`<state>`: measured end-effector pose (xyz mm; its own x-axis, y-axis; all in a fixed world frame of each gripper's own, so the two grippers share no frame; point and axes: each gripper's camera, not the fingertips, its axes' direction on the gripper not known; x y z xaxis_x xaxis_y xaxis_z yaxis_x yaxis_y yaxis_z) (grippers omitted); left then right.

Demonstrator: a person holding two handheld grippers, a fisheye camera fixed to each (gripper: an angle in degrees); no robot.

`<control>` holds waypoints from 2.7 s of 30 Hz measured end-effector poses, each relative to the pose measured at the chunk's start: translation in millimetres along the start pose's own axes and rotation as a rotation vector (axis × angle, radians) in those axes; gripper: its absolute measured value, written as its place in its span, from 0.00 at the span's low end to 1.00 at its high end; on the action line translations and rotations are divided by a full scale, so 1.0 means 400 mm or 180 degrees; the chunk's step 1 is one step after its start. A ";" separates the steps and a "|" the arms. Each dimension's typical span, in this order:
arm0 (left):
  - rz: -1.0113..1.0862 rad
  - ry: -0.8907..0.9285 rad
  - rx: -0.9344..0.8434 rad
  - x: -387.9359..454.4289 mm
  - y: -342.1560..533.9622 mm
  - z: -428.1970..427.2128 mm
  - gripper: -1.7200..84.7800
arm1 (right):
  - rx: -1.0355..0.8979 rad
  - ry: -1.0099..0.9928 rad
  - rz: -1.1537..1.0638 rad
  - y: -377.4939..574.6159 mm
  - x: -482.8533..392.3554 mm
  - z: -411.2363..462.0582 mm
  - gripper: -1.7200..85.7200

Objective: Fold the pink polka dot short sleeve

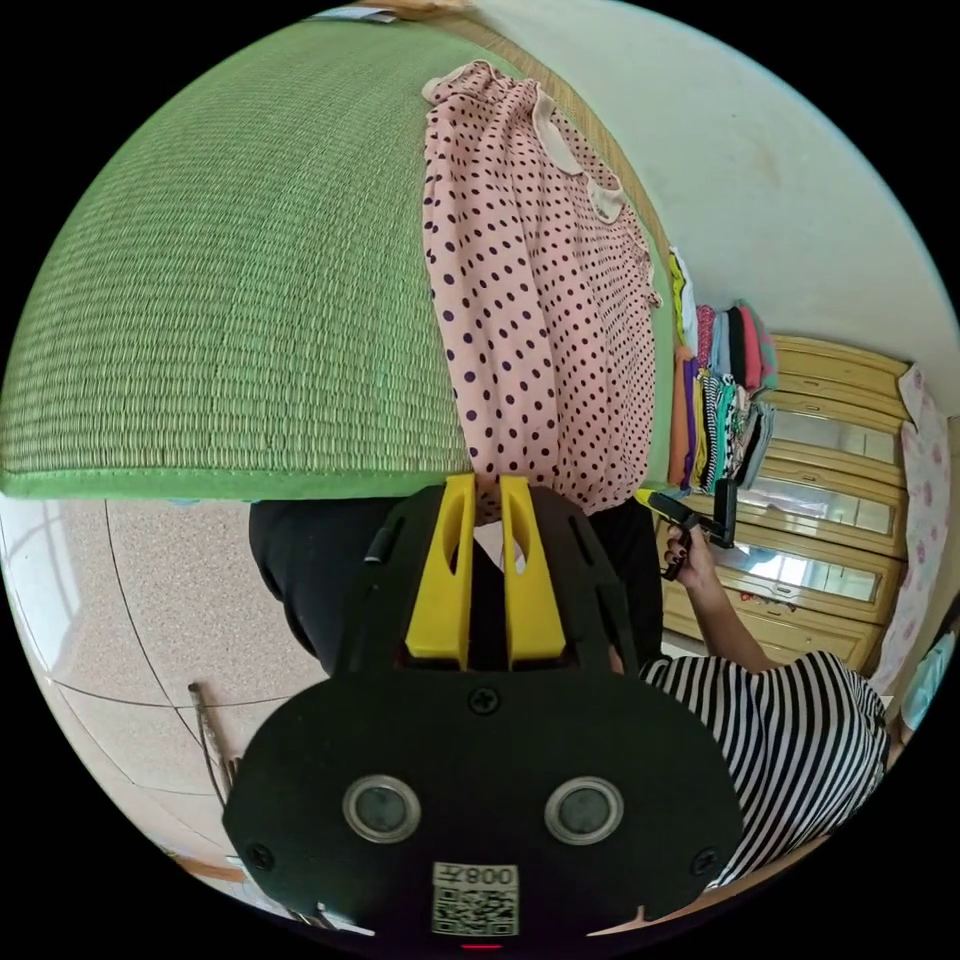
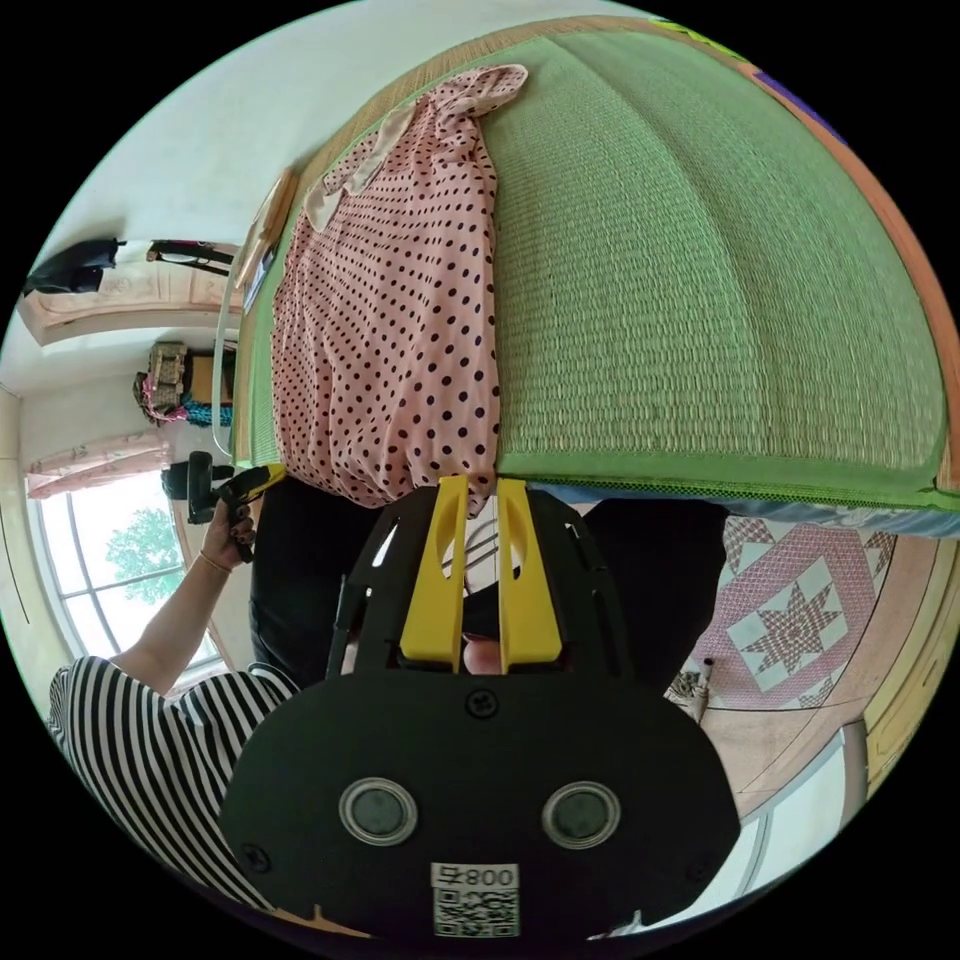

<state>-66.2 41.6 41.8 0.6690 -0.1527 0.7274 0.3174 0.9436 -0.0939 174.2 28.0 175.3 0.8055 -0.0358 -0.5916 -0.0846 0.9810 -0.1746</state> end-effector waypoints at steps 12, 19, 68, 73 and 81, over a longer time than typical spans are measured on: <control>-0.0044 -0.0161 -0.0138 0.007 -0.065 -0.016 0.04 | -0.0233 -0.0132 -0.0086 -0.075 0.018 -0.010 0.06; 0.0057 0.0007 0.0115 0.032 -0.061 -0.105 0.03 | -0.0196 0.0076 -0.0437 -0.077 -0.029 -0.099 0.02; 0.0713 -0.0997 0.1135 0.306 -1.041 -0.382 0.03 | 0.0572 0.1896 -0.1722 -1.105 -0.647 -0.038 0.04; 0.0703 -0.1000 0.1072 0.316 -1.065 -0.387 0.03 | 0.0398 0.2026 -0.1837 -1.129 -0.670 0.000 0.10; 0.0774 -0.0968 0.1132 0.333 -1.090 -0.432 0.03 | 0.0455 0.1984 -0.1819 -1.151 -0.700 -0.034 0.02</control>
<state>0.8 -441.0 62.1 0.4529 0.1255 0.8827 -0.1058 0.9906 -0.0865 -20.4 -416.1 410.8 0.2287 -0.5892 -0.7750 0.3445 0.7935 -0.5016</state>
